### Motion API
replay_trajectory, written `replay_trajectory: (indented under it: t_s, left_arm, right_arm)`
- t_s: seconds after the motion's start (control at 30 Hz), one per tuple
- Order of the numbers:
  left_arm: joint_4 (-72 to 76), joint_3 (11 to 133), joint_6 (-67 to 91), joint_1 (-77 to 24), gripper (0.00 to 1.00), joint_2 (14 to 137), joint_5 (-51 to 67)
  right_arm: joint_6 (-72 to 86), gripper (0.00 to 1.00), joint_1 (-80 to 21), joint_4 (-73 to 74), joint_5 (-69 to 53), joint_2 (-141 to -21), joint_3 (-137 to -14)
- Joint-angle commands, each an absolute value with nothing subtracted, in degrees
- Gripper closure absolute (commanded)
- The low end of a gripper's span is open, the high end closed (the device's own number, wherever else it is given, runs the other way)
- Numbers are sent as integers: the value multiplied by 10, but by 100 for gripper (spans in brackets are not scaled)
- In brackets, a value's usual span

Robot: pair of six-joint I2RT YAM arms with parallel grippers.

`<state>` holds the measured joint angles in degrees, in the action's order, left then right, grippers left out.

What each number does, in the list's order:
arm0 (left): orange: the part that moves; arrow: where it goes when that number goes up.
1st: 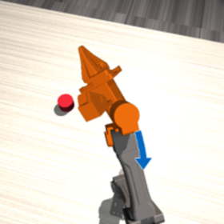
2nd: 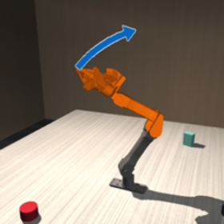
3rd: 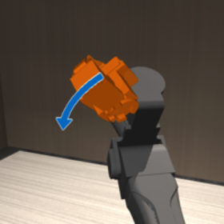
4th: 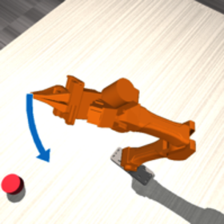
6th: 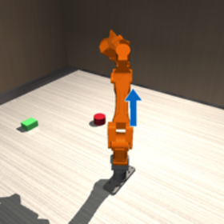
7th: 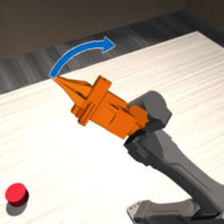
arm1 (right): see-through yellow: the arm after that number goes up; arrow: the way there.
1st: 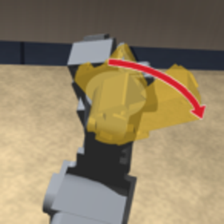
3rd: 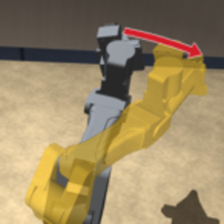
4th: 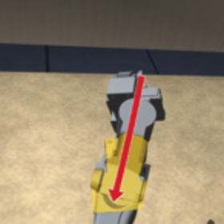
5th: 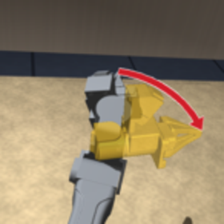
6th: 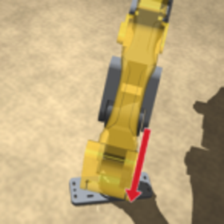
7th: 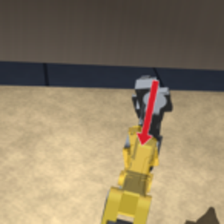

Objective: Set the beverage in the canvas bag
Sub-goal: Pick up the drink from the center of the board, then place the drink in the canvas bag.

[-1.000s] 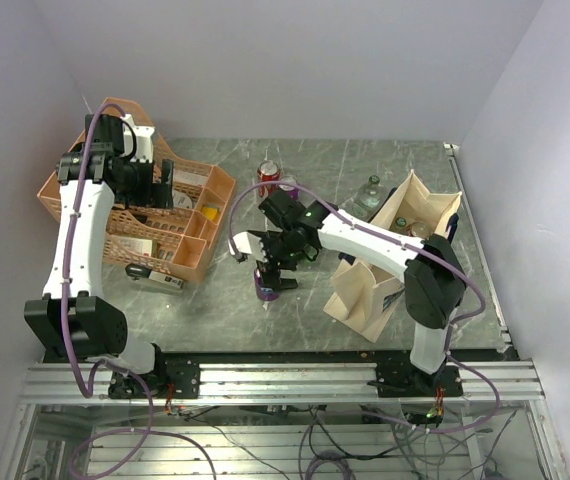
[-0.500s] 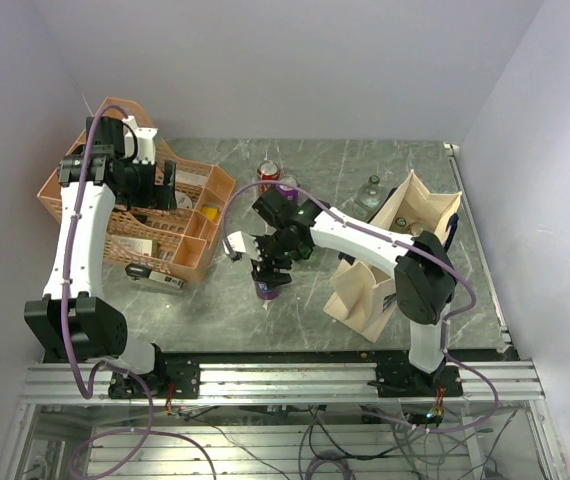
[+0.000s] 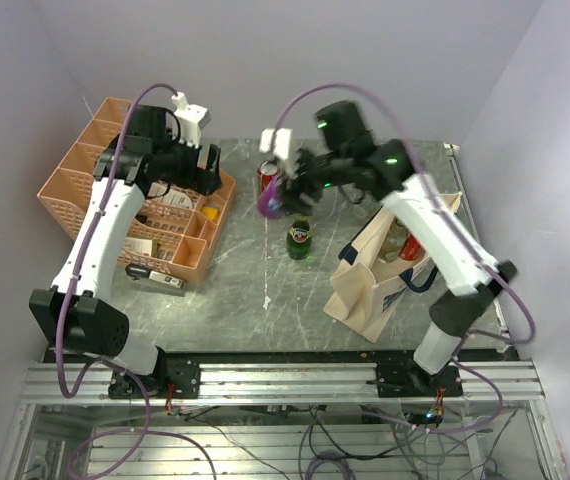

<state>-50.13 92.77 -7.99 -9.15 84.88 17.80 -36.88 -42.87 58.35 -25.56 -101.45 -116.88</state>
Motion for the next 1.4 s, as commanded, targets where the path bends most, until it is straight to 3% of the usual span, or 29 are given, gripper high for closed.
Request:
replay_trajectory:
  t_s: [0.0, 0.3, 0.53, 0.67, 0.87, 1.17, 1.23, 1.37]
  left_arm:
    - [-377, 965, -27, -140, 1, 877, 264]
    - [-283, 1012, 43, -303, 0, 974, 358]
    - [-233, 1086, 118, -407, 1, 1090, 396]
    - [-185, 1094, 196, -423, 0, 1139, 439]
    - [-197, 1101, 192, -456, 1, 1172, 450]
    - [-196, 1087, 142, -497, 35, 1186, 444]
    - [-208, 1087, 127, -498, 48, 1177, 436]
    - [-247, 1079, 84, -499, 84, 1146, 389]
  right_arm:
    - [-304, 93, -381, 646, -193, -918, -1248]
    - [-248, 94, -297, 669, -34, -759, -1149]
    - [-242, 94, -209, 678, -27, -645, -972]
    - [-238, 95, -193, 659, -29, -613, -905]
    - [-213, 95, -161, 635, -74, -590, -816]
    - [-209, 96, -103, 575, -125, -579, -711]
    - [-215, 96, -79, 565, -130, -578, -699]
    - [-246, 96, -22, 560, -155, -582, -685]
